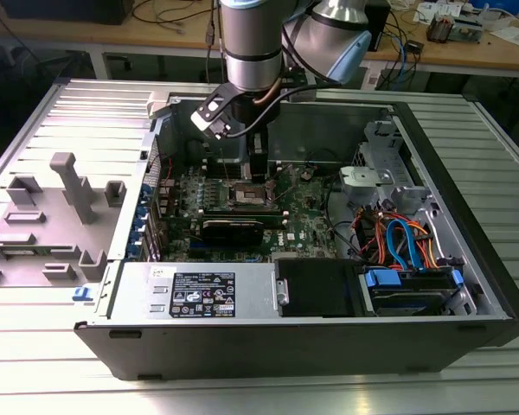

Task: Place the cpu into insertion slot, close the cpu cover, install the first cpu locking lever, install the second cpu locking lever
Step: 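Place the cpu into insertion slot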

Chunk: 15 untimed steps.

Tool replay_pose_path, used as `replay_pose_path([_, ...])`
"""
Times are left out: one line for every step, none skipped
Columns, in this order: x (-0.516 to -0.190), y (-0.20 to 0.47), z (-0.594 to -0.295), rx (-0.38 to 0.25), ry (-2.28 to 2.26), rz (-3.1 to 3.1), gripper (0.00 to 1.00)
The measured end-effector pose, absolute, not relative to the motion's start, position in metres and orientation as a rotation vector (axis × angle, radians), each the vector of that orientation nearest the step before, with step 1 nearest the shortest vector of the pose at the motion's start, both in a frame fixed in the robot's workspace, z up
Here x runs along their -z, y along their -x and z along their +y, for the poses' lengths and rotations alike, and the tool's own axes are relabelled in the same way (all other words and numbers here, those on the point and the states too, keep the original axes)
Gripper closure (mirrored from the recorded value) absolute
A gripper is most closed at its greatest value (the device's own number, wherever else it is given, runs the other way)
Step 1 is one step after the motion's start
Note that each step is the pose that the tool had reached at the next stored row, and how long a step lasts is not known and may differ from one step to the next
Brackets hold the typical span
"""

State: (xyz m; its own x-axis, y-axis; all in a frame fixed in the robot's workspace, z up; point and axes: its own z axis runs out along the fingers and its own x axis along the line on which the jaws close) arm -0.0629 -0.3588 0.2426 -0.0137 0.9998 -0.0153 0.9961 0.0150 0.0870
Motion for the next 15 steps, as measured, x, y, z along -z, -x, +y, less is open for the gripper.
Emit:
replay_pose_path([-0.2423, 0.0630, -0.3589, -0.078, -2.154, 2.186, 0.46])
replay_pose_path([-0.2422, 0.0629, -0.3588, -0.078, -2.154, 2.186, 0.46])
replay_pose_path([-0.2422, 0.0630, -0.3588, -0.079, -2.154, 2.185, 0.46])
replay_pose_path([-0.2422, 0.0630, -0.3588, -0.079, -2.154, 2.185, 0.46])
replay_pose_path([-0.2422, 0.0630, -0.3588, -0.079, -2.154, 2.185, 0.46])
replay_pose_path([-0.2422, 0.0630, -0.3588, -0.079, -2.154, 2.186, 0.46])
replay_pose_path([-0.2422, 0.0630, -0.3588, -0.079, -2.154, 2.185, 0.46])
replay_pose_path([-0.2422, 0.0631, -0.3588, -0.079, -2.154, 2.185, 0.46])
replay_pose_path([-0.2422, 0.0631, -0.3588, -0.079, -2.154, 2.185, 0.46])
replay_pose_path([-0.2422, 0.0631, -0.3588, -0.079, -2.154, 2.185, 0.46])
replay_pose_path([-0.2421, 0.0631, -0.3588, -0.079, -2.154, 2.185, 0.46])
replay_pose_path([-0.2421, 0.0633, -0.3588, -0.079, -2.154, 2.185, 0.46])
replay_pose_path([-0.2419, 0.0635, -0.3589, -0.079, -2.154, 2.185, 0.46])
replay_pose_path([-0.2416, 0.0645, -0.3588, -0.079, -2.154, 2.185, 0.46])
replay_pose_path([-0.2415, 0.0650, -0.3588, -0.079, -2.154, 2.185, 0.46])
